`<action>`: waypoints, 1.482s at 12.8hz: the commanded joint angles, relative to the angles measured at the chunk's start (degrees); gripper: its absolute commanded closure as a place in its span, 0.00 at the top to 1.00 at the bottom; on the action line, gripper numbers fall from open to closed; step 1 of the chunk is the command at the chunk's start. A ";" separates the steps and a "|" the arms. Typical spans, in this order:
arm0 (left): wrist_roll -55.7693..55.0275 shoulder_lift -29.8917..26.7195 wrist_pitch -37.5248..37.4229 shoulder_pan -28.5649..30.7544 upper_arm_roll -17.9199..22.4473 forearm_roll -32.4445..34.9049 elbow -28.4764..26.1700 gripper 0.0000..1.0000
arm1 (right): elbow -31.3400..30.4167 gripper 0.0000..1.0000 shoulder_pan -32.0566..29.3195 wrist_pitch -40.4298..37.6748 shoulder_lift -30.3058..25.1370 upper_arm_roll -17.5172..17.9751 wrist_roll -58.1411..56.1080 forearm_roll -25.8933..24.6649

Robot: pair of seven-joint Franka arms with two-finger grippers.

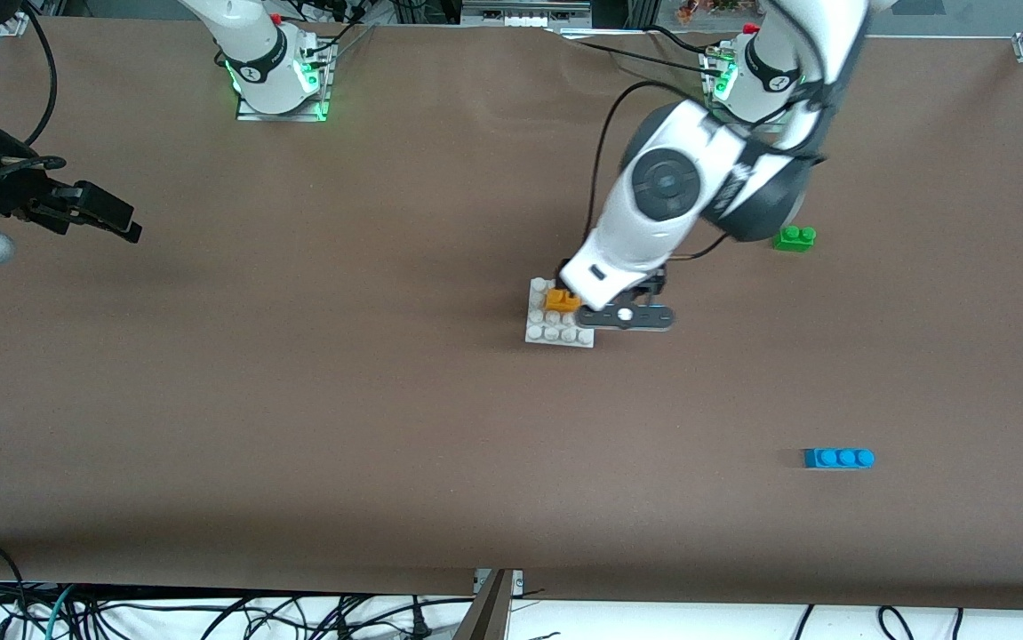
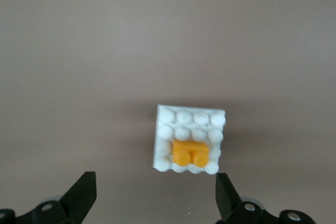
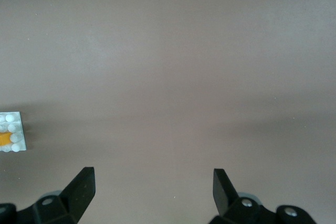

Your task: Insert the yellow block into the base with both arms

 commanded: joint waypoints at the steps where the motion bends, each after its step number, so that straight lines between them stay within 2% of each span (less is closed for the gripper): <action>1: 1.67 -5.88 -4.20 6.91 -0.74 0.40 -0.86 1.00 | 0.64 0.99 -0.12 -0.23 -0.18 0.41 0.08 -0.07; 3: 3.68 -8.97 -6.84 11.66 -0.74 -0.39 -0.77 1.00 | 0.64 0.99 -0.12 -0.06 0.00 0.33 0.08 0.02; 6: 16.22 -11.17 -10.97 19.66 -0.74 -1.26 -0.69 1.00 | 0.64 0.99 -0.04 -0.14 -0.09 0.41 0.08 0.02; 10: 21.79 -13.02 -14.67 26.26 -0.74 -1.36 -0.77 1.00 | 0.64 0.99 -0.12 -0.14 -0.09 0.06 0.08 0.10; 16: 31.54 -13.73 -17.13 30.40 -0.30 -0.57 -1.47 1.00 | 0.64 0.99 -0.30 -0.14 0.08 -0.02 0.08 0.19; 19: 31.64 -13.64 -17.05 30.32 -0.13 0.13 -1.30 1.00 | 0.73 0.99 -0.74 -0.05 0.26 -0.20 0.08 0.19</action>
